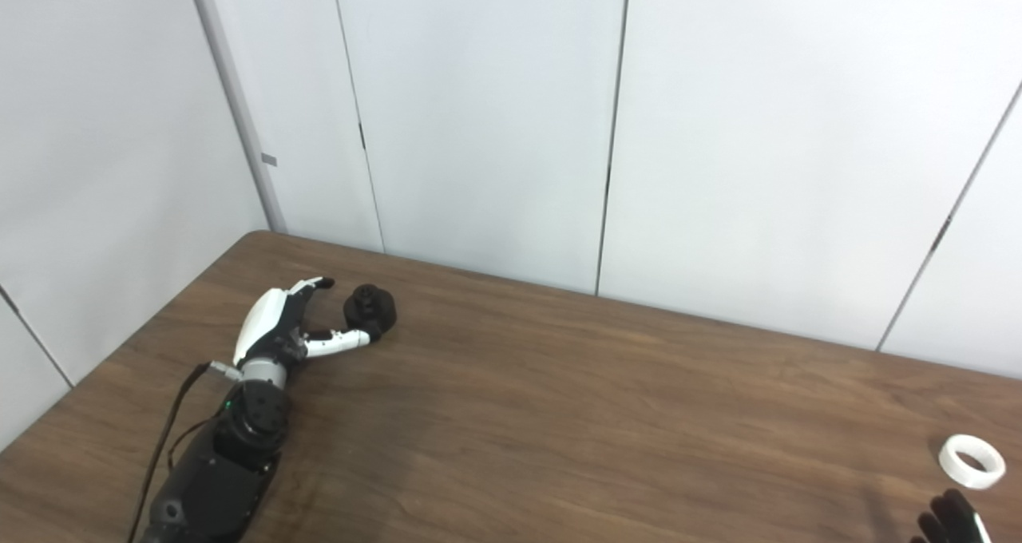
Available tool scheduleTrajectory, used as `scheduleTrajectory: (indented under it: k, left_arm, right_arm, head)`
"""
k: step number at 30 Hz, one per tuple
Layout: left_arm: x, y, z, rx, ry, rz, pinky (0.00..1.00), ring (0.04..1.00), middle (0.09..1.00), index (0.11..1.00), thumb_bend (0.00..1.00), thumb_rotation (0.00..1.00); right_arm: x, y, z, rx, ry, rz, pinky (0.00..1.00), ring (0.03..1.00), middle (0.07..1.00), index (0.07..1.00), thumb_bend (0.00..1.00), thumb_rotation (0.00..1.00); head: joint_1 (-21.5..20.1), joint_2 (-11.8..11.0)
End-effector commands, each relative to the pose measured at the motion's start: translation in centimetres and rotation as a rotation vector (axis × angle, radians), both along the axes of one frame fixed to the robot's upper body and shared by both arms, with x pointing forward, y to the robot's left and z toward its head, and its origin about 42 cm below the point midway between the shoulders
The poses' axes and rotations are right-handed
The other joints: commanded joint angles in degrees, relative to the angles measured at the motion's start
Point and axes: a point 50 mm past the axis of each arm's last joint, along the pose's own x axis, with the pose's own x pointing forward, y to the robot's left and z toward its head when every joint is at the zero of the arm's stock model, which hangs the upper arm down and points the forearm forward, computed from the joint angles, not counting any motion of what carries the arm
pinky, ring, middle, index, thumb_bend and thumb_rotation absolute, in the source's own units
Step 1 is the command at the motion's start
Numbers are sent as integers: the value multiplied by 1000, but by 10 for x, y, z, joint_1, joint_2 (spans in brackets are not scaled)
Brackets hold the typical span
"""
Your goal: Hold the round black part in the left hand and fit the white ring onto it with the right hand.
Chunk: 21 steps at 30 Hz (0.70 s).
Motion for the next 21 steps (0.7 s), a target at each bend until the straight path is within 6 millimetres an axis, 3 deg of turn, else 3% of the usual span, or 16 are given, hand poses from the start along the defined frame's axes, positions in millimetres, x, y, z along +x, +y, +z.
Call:
scheduleTrajectory:
  k: [1, 21]
  left_arm:
    - [16, 9, 33, 67, -64, -4, 1000, 1000, 970, 876, 908, 355]
    - [50, 16, 39, 157, 91, -67, 1000, 1000, 957, 852, 909, 395]
  right_arm:
    - [-19, 5, -23, 44, 77, -16, 971, 976, 980, 963, 758, 1000]
    - [-26, 8, -22, 45, 87, -30, 968, 968, 975, 955, 766, 1000]
  head:
    - [0, 1]
    - [-8, 4]
